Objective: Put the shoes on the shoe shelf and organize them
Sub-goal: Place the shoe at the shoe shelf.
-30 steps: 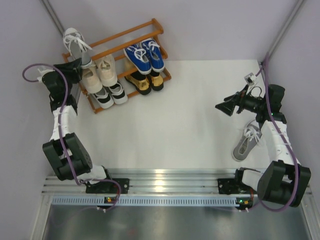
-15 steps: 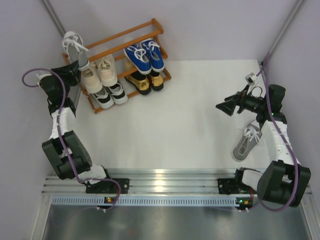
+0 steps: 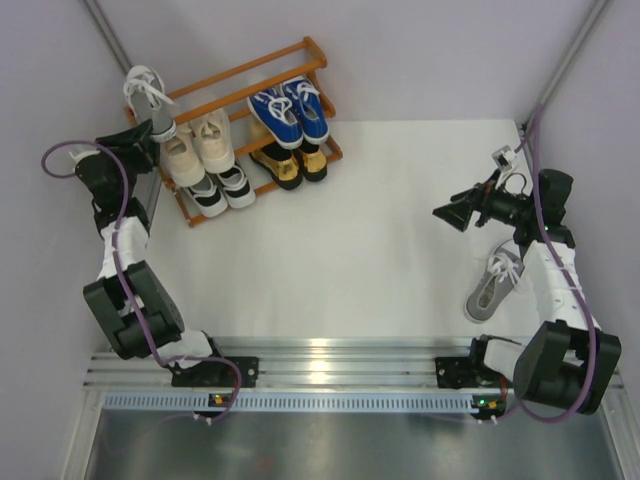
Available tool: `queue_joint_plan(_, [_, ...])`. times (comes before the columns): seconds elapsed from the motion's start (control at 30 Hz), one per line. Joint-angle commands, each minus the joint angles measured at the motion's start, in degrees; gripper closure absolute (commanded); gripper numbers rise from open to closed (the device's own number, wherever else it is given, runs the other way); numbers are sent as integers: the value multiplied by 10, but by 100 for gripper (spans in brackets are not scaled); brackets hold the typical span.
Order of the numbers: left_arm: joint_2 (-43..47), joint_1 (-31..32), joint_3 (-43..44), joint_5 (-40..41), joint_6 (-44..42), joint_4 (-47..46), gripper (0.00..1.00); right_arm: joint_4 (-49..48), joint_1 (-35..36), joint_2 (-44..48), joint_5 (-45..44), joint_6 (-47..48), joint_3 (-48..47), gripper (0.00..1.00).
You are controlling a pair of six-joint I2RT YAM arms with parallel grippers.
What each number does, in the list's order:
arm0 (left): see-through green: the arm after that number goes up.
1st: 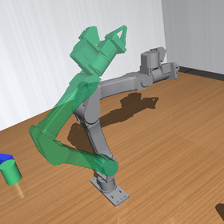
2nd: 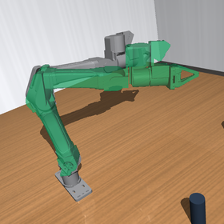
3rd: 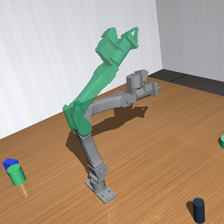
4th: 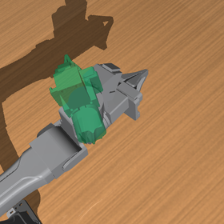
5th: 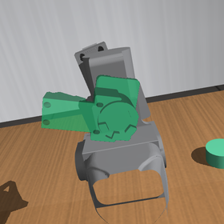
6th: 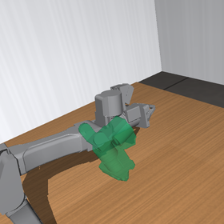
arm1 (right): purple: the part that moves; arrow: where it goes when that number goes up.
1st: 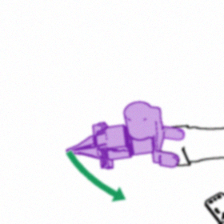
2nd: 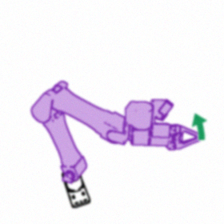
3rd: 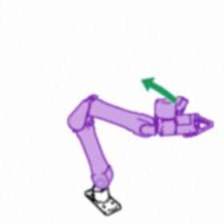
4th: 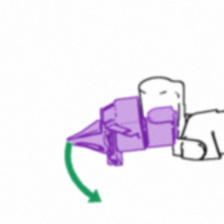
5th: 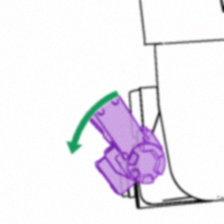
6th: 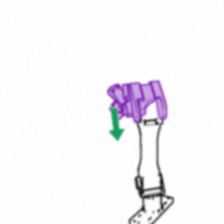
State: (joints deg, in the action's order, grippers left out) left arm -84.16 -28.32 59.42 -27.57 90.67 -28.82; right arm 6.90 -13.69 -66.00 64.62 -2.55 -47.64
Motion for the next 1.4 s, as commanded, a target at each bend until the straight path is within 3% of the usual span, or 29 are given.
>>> queue_joint_plan(0.0, [27,-8,3,-11,17,-65,47,-14,-8,8,16,12,-1,1])
queue_joint_plan(0.47, [105,-12,-83,-28,33,-67,17,-20,-13,13,23,4,1,1])
queue_joint_plan(0.8, [145,-16,-108,-48,25,-52,14,-22,-20,18,26,4,2,1])
queue_joint_plan(0.87, [175,-16,-113,-57,-1,-34,14,-14,-21,19,22,19,0,0])
queue_joint_plan(1.0, [253,-17,-113,-85,-114,70,12,90,-26,22,-9,112,-36,1])
queue_joint_plan(1.1, [329,-11,-135,-90,-246,171,11,139,-35,28,-41,171,-58,1])
queue_joint_plan(1.37, [443,100,-244,-126,-383,244,2,297,-64,14,-230,265,-110,1])
